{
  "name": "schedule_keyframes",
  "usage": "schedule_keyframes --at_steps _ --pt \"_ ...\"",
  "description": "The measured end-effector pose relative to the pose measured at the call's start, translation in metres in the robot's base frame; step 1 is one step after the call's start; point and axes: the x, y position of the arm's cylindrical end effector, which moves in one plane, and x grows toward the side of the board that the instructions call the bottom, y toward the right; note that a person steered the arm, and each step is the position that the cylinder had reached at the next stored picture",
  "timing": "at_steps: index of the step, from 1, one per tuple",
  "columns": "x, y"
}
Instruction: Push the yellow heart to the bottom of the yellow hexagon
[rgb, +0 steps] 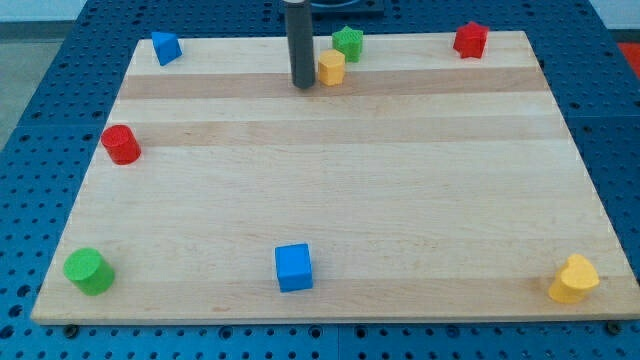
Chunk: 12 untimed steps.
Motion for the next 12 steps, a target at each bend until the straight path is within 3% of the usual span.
schedule_keyframes --at_steps 3,4,5,6,7,8,9,12 --pt "0.0 0.042" --pt "0.021 0.048" --pt "0.1 0.095" --pt "0.18 0.181" --pt "0.231 0.281" --pt "0.24 0.344" --pt "0.323 0.345" --pt "0.326 0.26"
